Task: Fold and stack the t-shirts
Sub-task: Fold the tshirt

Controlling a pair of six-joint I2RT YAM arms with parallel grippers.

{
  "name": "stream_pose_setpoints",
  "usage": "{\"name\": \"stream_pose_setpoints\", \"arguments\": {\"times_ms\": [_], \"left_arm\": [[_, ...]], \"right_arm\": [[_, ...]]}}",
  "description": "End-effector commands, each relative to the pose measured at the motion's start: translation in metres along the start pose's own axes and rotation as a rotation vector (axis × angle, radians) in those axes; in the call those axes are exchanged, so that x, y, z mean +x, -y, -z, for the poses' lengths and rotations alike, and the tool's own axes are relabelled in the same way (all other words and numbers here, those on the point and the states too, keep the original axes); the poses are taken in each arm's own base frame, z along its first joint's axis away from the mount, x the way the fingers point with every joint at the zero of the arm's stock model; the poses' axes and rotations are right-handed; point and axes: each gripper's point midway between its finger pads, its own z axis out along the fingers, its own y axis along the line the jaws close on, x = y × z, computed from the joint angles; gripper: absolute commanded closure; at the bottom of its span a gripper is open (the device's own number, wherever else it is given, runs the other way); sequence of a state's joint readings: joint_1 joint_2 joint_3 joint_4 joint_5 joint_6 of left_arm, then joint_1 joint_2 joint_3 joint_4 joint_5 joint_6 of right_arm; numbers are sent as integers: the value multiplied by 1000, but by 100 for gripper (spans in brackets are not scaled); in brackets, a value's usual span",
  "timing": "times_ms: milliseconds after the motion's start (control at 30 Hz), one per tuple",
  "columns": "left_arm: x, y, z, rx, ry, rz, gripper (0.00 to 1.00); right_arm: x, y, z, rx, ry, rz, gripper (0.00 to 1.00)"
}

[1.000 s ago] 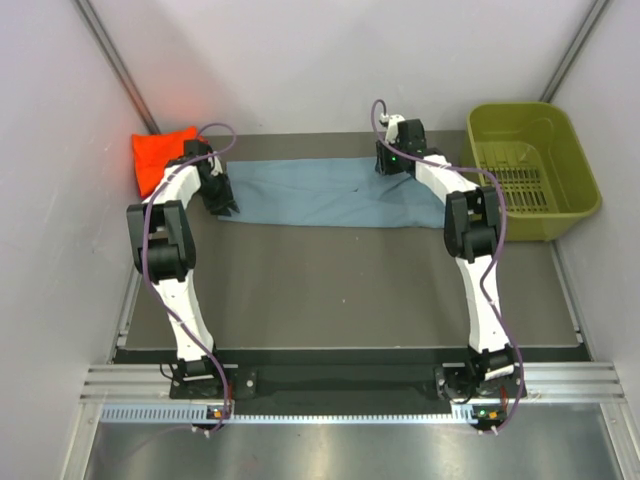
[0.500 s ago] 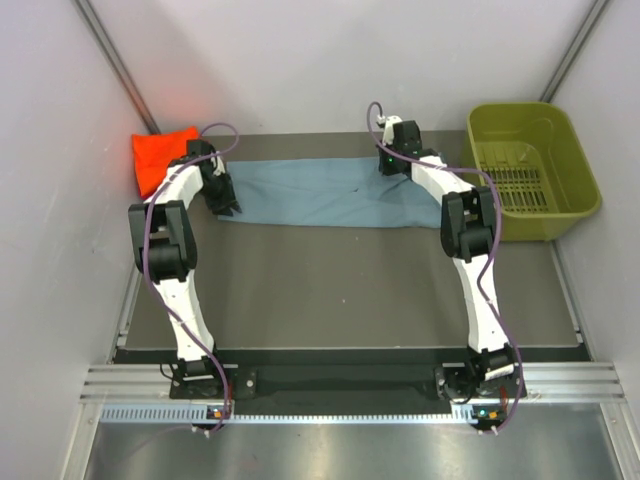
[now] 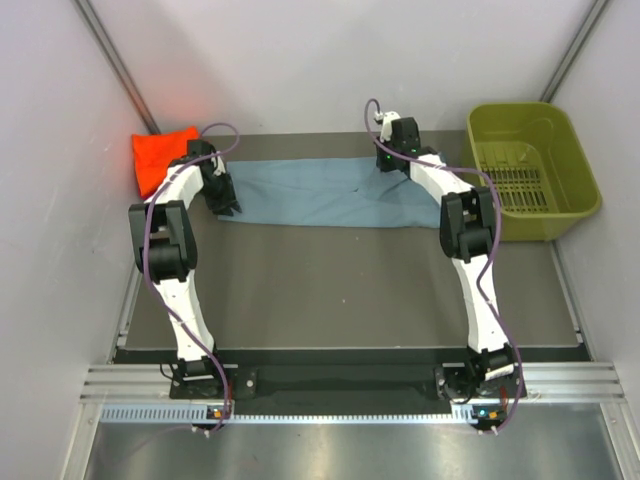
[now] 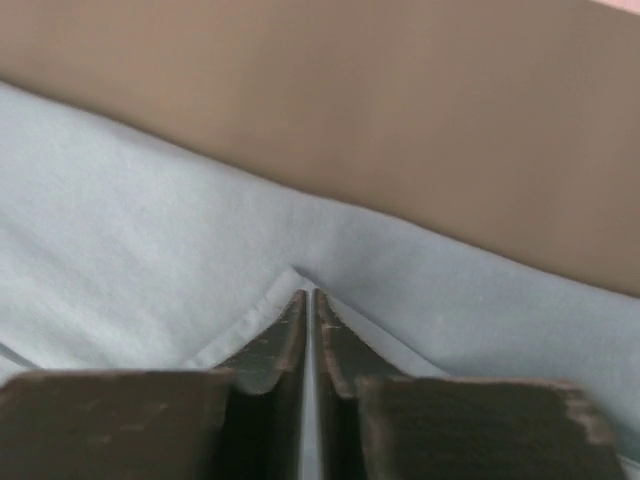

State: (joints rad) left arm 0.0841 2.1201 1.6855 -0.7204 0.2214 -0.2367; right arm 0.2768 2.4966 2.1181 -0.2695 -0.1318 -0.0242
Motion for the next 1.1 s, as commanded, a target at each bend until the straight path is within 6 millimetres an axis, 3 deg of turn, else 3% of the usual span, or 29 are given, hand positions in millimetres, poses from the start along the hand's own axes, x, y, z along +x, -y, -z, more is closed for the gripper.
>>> {"name": "stream_pose_setpoints", "arguments": {"times_ms": [0, 33, 167, 300, 400, 600, 1067], "left_arm": [[-15, 11, 12, 19, 55, -14, 65], [-15, 11, 12, 19, 55, -16, 65], [-13, 12, 13, 19, 53, -18, 65], [-13, 12, 14, 15, 54, -18, 65], [-14, 12, 15, 15, 57, -17, 65], [-15, 12, 17, 19, 63, -13, 65], [-23, 38, 26, 69, 99, -21, 64]], "right_arm": [[-48, -18, 11, -12, 116, 33, 88], [-46, -20, 9, -15, 111, 29, 77], [-38, -28, 4, -29, 97, 28, 69], [-33, -33, 0, -35, 87, 26, 70], [-32, -33, -1, -35, 84, 28, 77], [-31, -20, -1, 41, 81, 39, 77], [-26, -23, -2, 41, 53, 65, 82]]}}
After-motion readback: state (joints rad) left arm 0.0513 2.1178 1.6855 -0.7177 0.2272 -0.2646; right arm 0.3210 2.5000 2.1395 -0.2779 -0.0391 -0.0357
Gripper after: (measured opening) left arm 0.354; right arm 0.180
